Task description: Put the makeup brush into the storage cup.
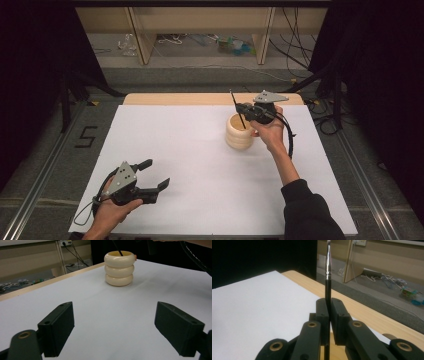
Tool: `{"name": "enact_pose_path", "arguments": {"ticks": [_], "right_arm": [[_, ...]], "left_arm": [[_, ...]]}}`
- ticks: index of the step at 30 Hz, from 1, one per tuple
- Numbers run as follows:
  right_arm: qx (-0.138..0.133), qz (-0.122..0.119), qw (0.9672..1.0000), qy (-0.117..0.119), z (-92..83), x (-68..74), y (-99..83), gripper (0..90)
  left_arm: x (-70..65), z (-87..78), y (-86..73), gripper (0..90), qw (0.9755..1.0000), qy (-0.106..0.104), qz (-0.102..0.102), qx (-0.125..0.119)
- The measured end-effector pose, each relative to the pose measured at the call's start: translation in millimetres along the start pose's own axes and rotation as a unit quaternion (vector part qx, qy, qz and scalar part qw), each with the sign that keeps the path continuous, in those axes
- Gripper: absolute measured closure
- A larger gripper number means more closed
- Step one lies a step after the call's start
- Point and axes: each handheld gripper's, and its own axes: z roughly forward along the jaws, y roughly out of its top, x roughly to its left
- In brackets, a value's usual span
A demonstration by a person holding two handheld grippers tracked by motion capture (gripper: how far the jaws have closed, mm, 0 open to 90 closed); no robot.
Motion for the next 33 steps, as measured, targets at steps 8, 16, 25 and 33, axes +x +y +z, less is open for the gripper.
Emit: {"name": "enact_pose_path", "arguments": {"ticks": [8, 16, 25, 33], "right_arm": [[0.018, -0.005, 0.9998, 0.0, 2.2, -0.5, -3.4, 85.4], [0.034, -0.002, 0.9994, -0.006, 2.8, 0.4, -5.0, 84.8], [0.014, 0.029, 0.9992, -0.022, 0.3, 1.1, 1.0, 58.6], [0.016, 0.061, 0.9976, -0.029, 1.5, 3.9, 4.4, 45.3]], "left_arm": [[0.0, 0.1, -0.1, 16.0, 1.0, -0.001, 0.0, -0.002], [-0.5, 0.5, -0.6, 16.0, 1.0, -0.002, -0.007, -0.004], [-0.3, 0.4, -0.4, 16.0, 1.0, -0.003, -0.004, -0.005], [-0.1, -0.1, 0.0, 16.0, 1.0, -0.002, -0.001, -0.004]]}}
